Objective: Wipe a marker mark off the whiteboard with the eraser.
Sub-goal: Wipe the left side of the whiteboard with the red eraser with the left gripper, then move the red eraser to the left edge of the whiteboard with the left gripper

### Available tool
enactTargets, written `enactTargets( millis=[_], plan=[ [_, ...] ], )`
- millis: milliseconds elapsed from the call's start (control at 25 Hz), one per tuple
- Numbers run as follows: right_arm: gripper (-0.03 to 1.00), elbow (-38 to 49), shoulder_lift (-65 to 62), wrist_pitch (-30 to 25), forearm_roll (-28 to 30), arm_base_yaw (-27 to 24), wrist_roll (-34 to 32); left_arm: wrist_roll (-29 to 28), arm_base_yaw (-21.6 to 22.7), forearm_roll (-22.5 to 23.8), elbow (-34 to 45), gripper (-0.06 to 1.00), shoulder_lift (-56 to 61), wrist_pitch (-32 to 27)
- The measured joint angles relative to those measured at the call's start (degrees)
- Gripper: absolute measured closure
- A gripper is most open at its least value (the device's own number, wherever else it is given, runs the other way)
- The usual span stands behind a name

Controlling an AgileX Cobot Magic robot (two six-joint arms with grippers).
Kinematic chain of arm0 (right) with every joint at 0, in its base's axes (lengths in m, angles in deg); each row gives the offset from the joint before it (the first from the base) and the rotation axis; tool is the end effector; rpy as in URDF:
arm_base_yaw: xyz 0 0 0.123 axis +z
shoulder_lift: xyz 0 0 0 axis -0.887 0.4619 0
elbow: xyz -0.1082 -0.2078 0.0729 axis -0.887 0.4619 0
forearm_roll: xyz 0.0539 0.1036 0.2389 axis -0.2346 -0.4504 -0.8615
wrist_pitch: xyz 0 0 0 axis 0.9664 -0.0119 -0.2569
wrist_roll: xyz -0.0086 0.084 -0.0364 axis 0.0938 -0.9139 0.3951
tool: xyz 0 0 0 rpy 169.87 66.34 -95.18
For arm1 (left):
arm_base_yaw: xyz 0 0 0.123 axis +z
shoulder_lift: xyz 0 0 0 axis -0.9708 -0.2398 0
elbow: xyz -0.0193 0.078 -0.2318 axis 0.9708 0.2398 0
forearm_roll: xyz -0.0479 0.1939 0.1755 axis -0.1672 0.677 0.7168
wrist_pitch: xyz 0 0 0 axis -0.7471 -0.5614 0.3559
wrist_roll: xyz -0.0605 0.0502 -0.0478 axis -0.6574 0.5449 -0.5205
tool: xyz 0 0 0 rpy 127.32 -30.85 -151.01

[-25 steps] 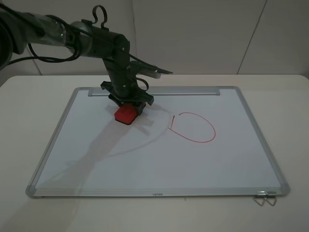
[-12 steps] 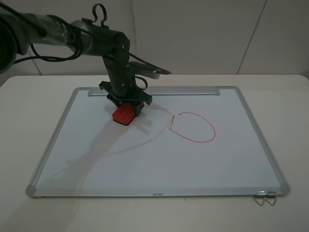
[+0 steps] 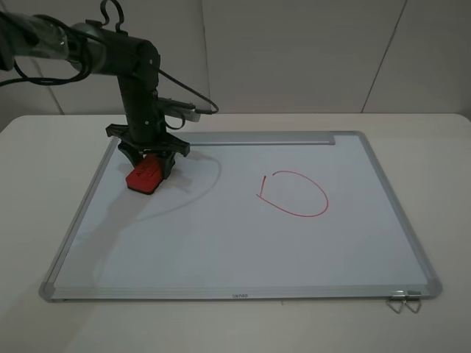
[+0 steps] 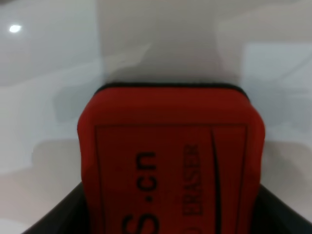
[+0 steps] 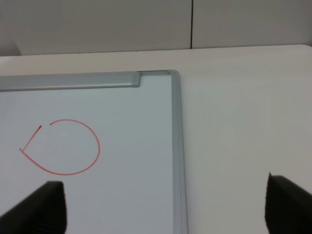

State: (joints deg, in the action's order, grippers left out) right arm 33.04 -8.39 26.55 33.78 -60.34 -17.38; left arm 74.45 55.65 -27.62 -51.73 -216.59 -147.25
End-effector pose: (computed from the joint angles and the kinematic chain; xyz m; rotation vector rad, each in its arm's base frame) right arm 0.0462 -0.0030 0.2894 0.0632 2.0187 0.0147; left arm 0.4090 -0.1480 0.0523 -0.5002 -3.0413 -0.0930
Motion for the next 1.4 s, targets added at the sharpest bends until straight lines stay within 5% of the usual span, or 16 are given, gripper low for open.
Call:
enactTargets(
  millis=[640, 920, 1160, 1400],
  plan=[
    [0.24, 0.0, 0.0, 0.0, 0.0, 0.0, 0.0, 5.87, -8.43, -8.2, -1.03, 0.37, -1.12, 4.16],
    [0.24, 0.0, 0.0, 0.0, 0.0, 0.0, 0.0, 2.49, -8.88, -9.34, -0.28, 0.37, 1.29, 4.17],
    [0.24, 0.0, 0.0, 0.0, 0.0, 0.0, 0.0, -3.71, -8.71, -4.02, 1.06, 0.37, 6.8, 0.81],
    [0.24, 0.0, 0.0, 0.0, 0.0, 0.0, 0.0, -9.19, -8.63, -2.37, 11.89, 0.37, 15.73, 5.25]
  ],
)
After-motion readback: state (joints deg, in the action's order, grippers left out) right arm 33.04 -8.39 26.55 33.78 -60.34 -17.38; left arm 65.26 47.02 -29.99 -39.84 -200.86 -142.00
